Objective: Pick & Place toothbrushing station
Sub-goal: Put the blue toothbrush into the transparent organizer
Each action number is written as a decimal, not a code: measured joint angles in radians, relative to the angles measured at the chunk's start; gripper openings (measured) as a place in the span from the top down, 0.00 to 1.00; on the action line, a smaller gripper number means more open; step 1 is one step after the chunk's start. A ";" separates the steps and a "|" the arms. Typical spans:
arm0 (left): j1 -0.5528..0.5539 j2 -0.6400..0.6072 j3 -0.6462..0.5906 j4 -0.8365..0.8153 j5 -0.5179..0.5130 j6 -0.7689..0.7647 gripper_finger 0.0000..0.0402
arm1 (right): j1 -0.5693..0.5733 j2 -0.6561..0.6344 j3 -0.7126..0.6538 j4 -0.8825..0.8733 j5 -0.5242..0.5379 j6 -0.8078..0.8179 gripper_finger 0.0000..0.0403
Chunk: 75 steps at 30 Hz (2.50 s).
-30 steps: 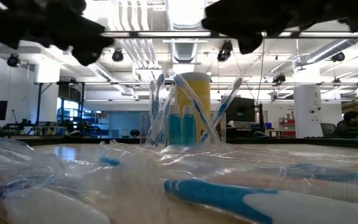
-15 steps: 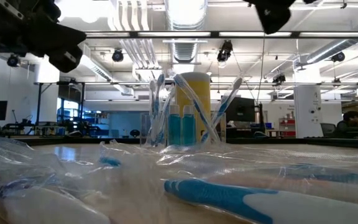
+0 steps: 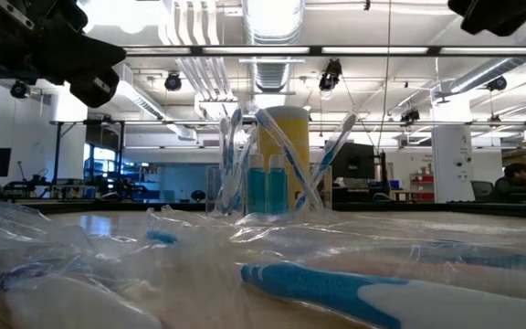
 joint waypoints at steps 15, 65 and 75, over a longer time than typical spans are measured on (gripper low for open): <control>0.000 0.003 0.000 -0.003 0.004 -0.014 0.98 | -0.064 0.409 0.340 -0.096 -0.172 0.052 0.58; 0.000 0.004 -0.032 0.030 -0.002 -0.051 0.97 | -0.165 0.503 0.248 -0.107 -0.302 -0.098 0.95; 0.000 0.004 -0.032 0.036 -0.004 -0.051 0.97 | -0.162 0.299 0.185 -0.103 -0.172 -0.122 0.95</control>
